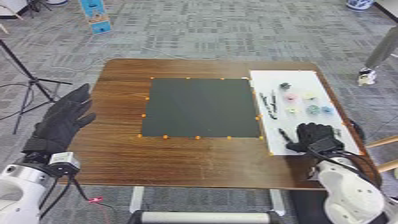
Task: Arrange flowers
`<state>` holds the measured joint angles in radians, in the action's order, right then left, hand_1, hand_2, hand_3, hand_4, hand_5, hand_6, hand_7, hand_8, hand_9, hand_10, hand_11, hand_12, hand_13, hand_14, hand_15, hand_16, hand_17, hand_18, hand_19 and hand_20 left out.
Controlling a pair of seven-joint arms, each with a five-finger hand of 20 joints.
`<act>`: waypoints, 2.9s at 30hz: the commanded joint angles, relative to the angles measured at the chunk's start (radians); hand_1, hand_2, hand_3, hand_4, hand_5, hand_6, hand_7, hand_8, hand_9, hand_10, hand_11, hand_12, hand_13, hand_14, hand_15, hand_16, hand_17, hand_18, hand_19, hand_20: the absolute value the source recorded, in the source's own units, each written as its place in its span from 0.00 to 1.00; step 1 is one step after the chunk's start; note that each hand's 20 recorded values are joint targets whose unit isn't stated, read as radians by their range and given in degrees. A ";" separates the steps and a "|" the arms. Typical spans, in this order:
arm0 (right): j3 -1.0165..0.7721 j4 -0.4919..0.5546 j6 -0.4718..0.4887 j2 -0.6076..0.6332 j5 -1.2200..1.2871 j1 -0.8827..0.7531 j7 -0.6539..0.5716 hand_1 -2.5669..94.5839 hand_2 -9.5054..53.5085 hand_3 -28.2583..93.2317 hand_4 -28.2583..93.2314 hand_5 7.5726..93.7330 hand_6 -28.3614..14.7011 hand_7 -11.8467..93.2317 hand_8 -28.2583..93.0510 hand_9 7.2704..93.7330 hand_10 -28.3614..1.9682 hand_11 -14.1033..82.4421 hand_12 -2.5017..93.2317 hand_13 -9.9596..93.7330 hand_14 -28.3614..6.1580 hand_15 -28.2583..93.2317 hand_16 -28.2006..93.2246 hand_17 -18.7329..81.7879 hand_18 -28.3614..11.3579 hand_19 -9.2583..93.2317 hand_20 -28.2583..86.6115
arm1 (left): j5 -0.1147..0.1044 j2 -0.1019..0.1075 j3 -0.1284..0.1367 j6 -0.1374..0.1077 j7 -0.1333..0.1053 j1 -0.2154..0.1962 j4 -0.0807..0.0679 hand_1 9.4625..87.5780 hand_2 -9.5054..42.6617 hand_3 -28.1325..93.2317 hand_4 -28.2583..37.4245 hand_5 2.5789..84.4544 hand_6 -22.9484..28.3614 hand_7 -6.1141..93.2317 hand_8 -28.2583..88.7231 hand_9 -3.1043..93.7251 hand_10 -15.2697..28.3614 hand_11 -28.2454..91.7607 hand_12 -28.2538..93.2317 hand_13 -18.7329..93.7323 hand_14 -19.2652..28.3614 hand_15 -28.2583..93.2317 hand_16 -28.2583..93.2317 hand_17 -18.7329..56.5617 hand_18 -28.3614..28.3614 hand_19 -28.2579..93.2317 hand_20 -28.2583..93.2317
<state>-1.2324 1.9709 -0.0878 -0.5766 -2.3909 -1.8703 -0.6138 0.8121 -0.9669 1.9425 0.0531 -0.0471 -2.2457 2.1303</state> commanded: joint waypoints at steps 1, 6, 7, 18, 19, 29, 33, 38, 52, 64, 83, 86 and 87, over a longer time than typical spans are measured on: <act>0.023 -0.028 0.041 -0.004 0.004 -0.092 0.003 0.37 0.00 0.79 0.00 0.65 0.65 0.66 0.09 0.70 0.57 0.74 0.47 0.69 0.49 0.88 0.57 0.50 0.19 0.91 0.67 | -0.007 0.001 0.007 -0.002 -0.001 -0.015 0.001 0.32 0.00 0.66 0.00 0.21 0.47 0.23 0.16 0.17 0.52 0.31 0.40 0.25 0.60 0.29 0.30 0.11 0.76 0.51 0.29; 0.079 -0.032 0.006 -0.009 -0.010 -0.056 0.024 0.37 0.00 0.79 0.00 0.65 0.65 0.66 0.09 0.70 0.56 0.75 0.47 0.69 0.48 0.89 0.58 0.50 0.19 0.92 0.67 | -0.007 0.003 0.006 -0.002 0.001 -0.016 0.002 0.32 0.00 0.66 0.00 0.21 0.47 0.23 0.16 0.17 0.52 0.31 0.40 0.25 0.60 0.29 0.30 0.11 0.76 0.51 0.29; 0.091 -0.032 0.000 -0.012 -0.013 -0.046 0.027 0.37 0.00 0.80 0.00 0.64 0.65 0.66 0.09 0.69 0.56 0.75 0.48 0.68 0.48 0.89 0.58 0.50 0.19 0.91 0.67 | -0.009 0.004 0.004 -0.003 0.001 -0.014 0.000 0.32 0.00 0.66 0.00 0.21 0.47 0.23 0.16 0.17 0.52 0.31 0.40 0.25 0.60 0.29 0.30 0.11 0.76 0.51 0.29; 0.172 -0.064 -0.028 -0.035 -0.029 0.019 0.034 0.42 0.00 0.82 0.00 0.61 0.65 0.63 0.26 0.65 0.56 0.74 0.48 0.68 0.50 0.88 0.57 0.49 0.21 0.90 0.67 | -0.011 0.003 0.008 -0.006 0.000 -0.017 0.004 0.31 0.00 0.67 0.00 0.21 0.47 0.23 0.16 0.17 0.52 0.31 0.40 0.25 0.60 0.29 0.30 0.11 0.76 0.51 0.29; 0.176 -0.068 -0.021 -0.038 -0.029 0.024 0.034 0.45 0.00 0.81 0.00 0.62 0.65 0.64 0.29 0.65 0.56 0.73 0.49 0.68 0.51 0.88 0.57 0.50 0.21 0.91 0.67 | -0.011 0.002 0.009 -0.008 0.000 -0.018 0.004 0.31 0.00 0.67 0.00 0.21 0.47 0.23 0.16 0.17 0.52 0.31 0.40 0.25 0.60 0.29 0.30 0.11 0.76 0.51 0.29; 0.154 -0.070 0.015 -0.046 0.000 0.026 0.058 0.56 0.00 0.84 0.00 0.71 0.66 0.64 0.31 0.79 0.62 0.63 0.64 0.76 0.56 0.89 0.58 0.55 0.20 0.95 0.68 | -0.015 0.000 0.007 -0.015 0.004 -0.018 0.002 0.30 0.00 0.68 0.00 0.21 0.47 0.23 0.16 0.17 0.52 0.32 0.40 0.25 0.60 0.29 0.30 0.10 0.76 0.51 0.29; 0.152 -0.078 -0.002 -0.048 0.015 0.031 0.076 0.48 0.00 0.91 0.08 0.67 0.68 0.65 0.40 0.79 0.64 0.66 0.70 0.77 0.55 0.91 0.61 0.56 0.18 0.98 0.70 | -0.015 -0.001 0.005 -0.016 0.003 -0.014 0.001 0.30 0.00 0.68 0.00 0.21 0.47 0.23 0.16 0.17 0.52 0.32 0.40 0.25 0.60 0.29 0.30 0.10 0.76 0.51 0.29; 0.144 -0.074 -0.045 -0.048 0.022 0.045 0.086 0.45 0.00 0.92 0.13 0.65 0.68 0.67 0.46 0.80 0.65 0.69 0.69 0.79 0.55 0.92 0.61 0.58 0.17 0.99 0.71 | -0.016 -0.002 0.002 -0.015 0.007 -0.011 -0.001 0.30 0.00 0.68 0.00 0.21 0.47 0.23 0.16 0.17 0.52 0.32 0.40 0.25 0.60 0.29 0.29 0.10 0.76 0.51 0.29; 0.084 0.007 -0.139 -0.111 0.146 0.163 0.012 0.42 0.00 0.92 0.20 0.66 0.66 0.68 0.52 0.84 0.67 0.71 0.69 0.83 0.59 0.92 0.61 0.63 0.18 1.00 0.72 | -0.010 -0.009 0.070 -0.028 -0.027 -0.053 0.025 0.29 0.00 0.69 0.00 0.21 0.47 0.23 0.16 0.17 0.52 0.31 0.40 0.25 0.60 0.29 0.29 0.10 0.76 0.51 0.29; 0.296 -0.017 -0.183 -0.296 0.237 0.390 0.007 0.42 0.00 0.91 0.22 0.67 0.65 0.67 0.52 0.85 0.69 0.70 0.69 0.84 0.61 0.91 0.62 0.65 0.18 1.00 0.74 | -0.004 -0.009 0.099 -0.022 -0.041 -0.061 0.033 0.29 0.00 0.69 0.00 0.21 0.47 0.23 0.16 0.17 0.52 0.31 0.40 0.25 0.60 0.29 0.29 0.10 0.76 0.51 0.29; 0.554 -0.286 -0.135 -0.651 0.154 0.590 -0.047 0.43 0.00 0.91 0.22 0.67 0.65 0.66 0.53 0.86 0.69 0.69 0.68 0.85 0.62 0.91 0.62 0.66 0.19 1.00 0.74 | -0.145 -0.021 0.140 0.048 -0.117 -0.056 0.016 0.25 0.00 0.74 0.00 0.24 0.47 0.22 0.16 0.19 0.52 0.30 0.40 0.26 0.60 0.28 0.30 0.11 0.78 0.49 0.30; 0.569 -0.345 -0.138 -0.691 0.134 0.615 -0.053 0.43 0.00 0.91 0.22 0.67 0.65 0.66 0.52 0.86 0.69 0.69 0.68 0.85 0.62 0.91 0.62 0.66 0.18 1.00 0.74 | -0.134 -0.013 0.126 0.055 -0.112 -0.042 0.011 0.25 0.00 0.74 0.00 0.24 0.47 0.22 0.16 0.20 0.52 0.30 0.40 0.26 0.60 0.28 0.30 0.11 0.78 0.49 0.30; 0.575 -0.361 -0.142 -0.700 0.131 0.625 -0.060 0.43 0.00 0.91 0.22 0.67 0.65 0.66 0.52 0.86 0.69 0.69 0.68 0.85 0.62 0.91 0.62 0.66 0.18 1.00 0.74 | -0.129 -0.009 0.119 0.055 -0.108 -0.035 0.009 0.25 0.00 0.74 0.00 0.24 0.47 0.22 0.16 0.20 0.53 0.30 0.40 0.26 0.60 0.28 0.30 0.11 0.78 0.49 0.30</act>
<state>-0.6893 1.6910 -0.2310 -1.1866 -2.2231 -1.2974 -0.6516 0.6571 -0.9943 2.0922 0.1112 -0.1576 -2.3117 2.1489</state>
